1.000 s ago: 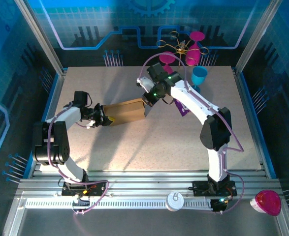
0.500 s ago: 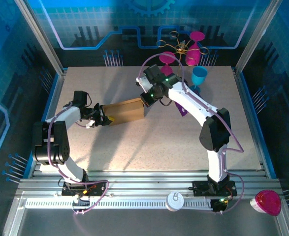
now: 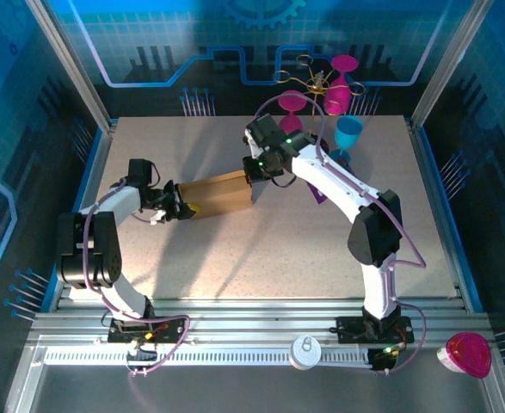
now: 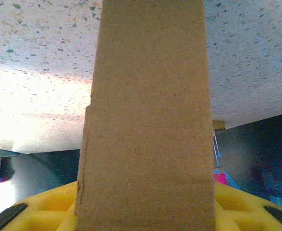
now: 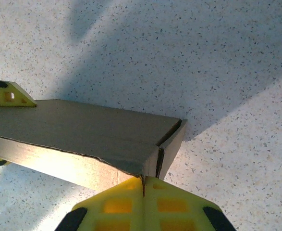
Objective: Fold the paper box
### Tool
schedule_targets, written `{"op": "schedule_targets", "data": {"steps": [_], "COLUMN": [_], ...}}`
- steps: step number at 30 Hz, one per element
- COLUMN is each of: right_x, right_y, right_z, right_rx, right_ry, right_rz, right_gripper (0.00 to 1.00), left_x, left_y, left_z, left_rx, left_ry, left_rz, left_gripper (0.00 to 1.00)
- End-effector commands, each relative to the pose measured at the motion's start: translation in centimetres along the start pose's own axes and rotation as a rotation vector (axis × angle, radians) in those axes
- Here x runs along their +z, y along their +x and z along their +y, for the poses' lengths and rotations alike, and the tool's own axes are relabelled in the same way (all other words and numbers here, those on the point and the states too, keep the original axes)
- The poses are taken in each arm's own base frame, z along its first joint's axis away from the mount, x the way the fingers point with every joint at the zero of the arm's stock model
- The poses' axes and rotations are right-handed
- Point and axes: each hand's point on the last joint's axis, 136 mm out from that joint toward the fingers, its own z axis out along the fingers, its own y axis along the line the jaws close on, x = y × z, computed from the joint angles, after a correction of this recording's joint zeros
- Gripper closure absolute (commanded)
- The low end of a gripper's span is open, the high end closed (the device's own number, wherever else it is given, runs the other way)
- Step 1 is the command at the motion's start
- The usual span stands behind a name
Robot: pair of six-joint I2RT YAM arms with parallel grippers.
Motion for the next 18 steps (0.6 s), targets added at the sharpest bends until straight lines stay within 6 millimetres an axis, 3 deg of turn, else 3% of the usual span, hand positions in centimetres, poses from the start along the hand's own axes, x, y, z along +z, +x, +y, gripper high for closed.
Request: {"op": "schedule_targets", "data": {"steps": [1, 18], "right_x": [-1.1, 0.3], "right_y": [-0.6, 1.1], "right_z": [2.1, 0.6], "right_rx": [0.039, -0.074], "right_ry": [-0.041, 0.065], "right_rz": [-0.026, -0.147], "right_gripper": [1.0, 1.0], "left_x": [0.6, 0.7], "left_y": [-3.5, -3.4], "left_z": [0.8, 0.7], "left_rx": [-0.085, -0.096], "left_ry": [-0.02, -0.021], "left_rz": [-0.122, -0.109], "left_gripper": [1.0, 0.95]}}
